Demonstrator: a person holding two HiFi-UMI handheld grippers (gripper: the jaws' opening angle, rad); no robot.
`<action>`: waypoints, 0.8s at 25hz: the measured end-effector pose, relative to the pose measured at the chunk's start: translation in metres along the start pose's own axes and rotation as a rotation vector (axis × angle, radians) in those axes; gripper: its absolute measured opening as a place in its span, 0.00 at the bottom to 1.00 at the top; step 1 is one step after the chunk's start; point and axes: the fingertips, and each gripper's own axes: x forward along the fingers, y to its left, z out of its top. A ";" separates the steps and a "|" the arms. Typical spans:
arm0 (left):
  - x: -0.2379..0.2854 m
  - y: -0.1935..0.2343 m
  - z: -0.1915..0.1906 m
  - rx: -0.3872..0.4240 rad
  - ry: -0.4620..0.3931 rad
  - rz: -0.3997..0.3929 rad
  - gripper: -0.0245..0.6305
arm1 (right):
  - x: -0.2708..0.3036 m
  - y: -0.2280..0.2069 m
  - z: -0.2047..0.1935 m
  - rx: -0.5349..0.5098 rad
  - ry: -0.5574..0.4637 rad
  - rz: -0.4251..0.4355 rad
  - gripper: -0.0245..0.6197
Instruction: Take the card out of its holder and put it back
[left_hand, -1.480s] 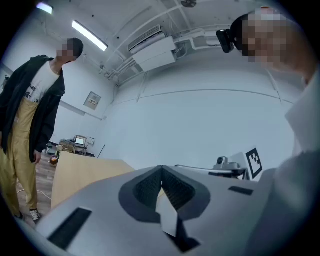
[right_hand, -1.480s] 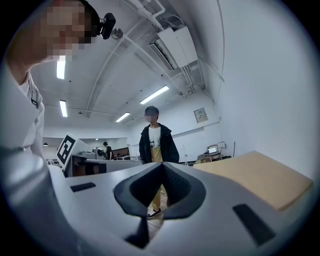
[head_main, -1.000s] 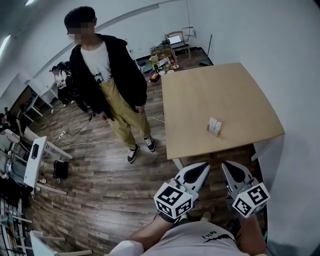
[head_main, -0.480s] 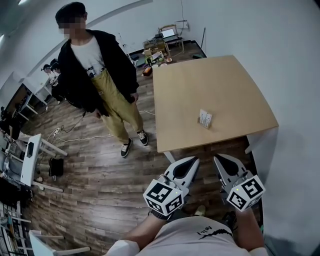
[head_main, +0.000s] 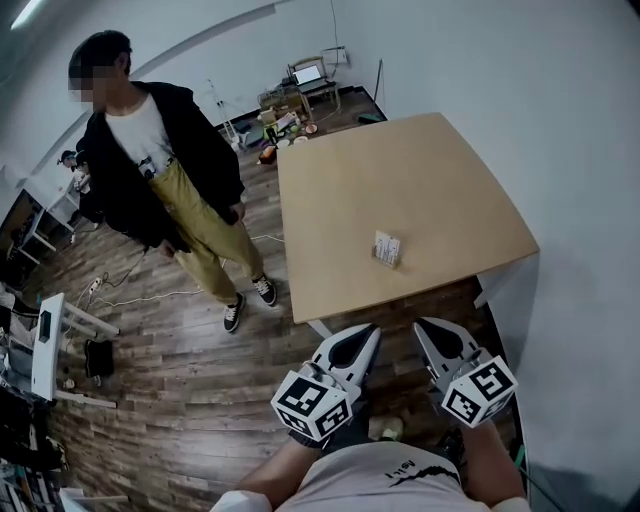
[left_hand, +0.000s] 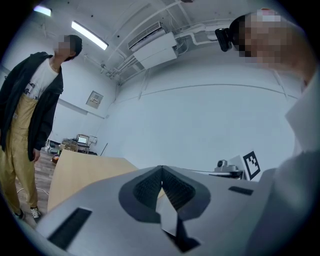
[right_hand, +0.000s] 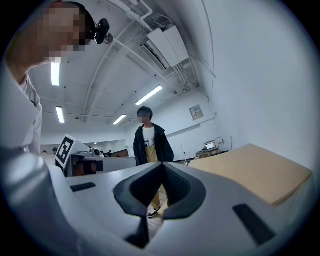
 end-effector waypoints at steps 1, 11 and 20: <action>0.004 0.006 -0.002 -0.003 0.001 -0.006 0.06 | 0.004 -0.004 -0.003 -0.001 0.002 -0.007 0.06; 0.048 0.089 -0.022 0.046 0.039 -0.092 0.06 | 0.076 -0.048 -0.035 -0.024 0.006 -0.117 0.06; 0.101 0.176 -0.007 0.028 0.080 -0.172 0.06 | 0.156 -0.093 -0.045 -0.023 0.052 -0.190 0.06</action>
